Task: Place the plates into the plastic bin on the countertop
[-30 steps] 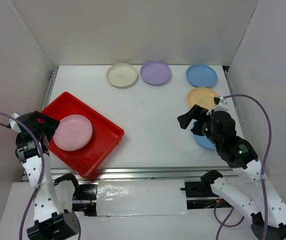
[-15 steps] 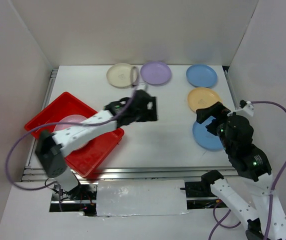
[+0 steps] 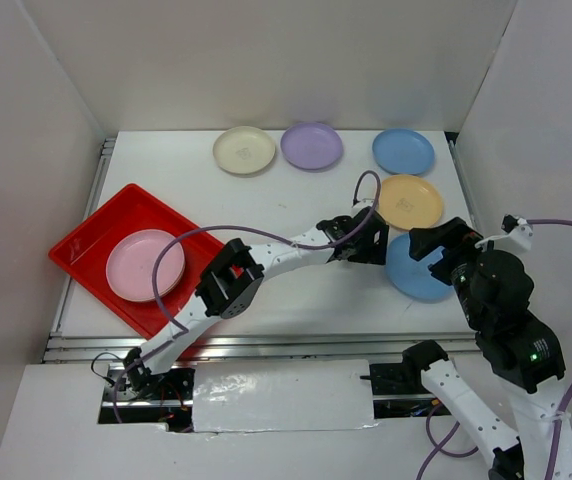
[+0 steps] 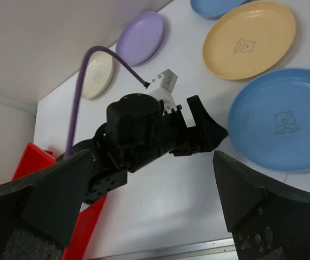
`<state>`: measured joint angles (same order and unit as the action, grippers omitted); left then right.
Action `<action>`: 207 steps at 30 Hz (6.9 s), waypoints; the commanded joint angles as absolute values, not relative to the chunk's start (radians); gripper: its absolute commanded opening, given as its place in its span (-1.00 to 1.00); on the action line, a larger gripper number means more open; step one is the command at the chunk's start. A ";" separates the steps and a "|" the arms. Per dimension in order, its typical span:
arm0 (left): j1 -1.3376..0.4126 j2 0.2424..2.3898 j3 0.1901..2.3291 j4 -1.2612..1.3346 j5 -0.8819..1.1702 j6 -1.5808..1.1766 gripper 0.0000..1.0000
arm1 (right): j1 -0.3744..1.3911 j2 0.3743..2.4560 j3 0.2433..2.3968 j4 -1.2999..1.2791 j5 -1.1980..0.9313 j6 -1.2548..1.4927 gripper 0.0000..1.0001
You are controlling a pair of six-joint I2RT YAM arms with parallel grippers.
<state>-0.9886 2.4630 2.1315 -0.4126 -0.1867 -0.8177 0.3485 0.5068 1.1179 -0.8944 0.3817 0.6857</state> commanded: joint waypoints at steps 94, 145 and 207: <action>-0.857 1.356 1.224 -0.529 -0.321 -0.718 0.98 | -0.334 1.680 1.057 -0.169 -0.063 0.899 0.91; -0.566 1.787 1.700 -0.710 -0.241 -0.650 -1.00 | 0.315 1.115 0.950 -0.397 -0.187 0.686 0.70; -0.577 1.454 1.367 -0.543 -0.184 -0.597 0.98 | -0.196 2.098 1.340 0.115 0.005 1.359 0.82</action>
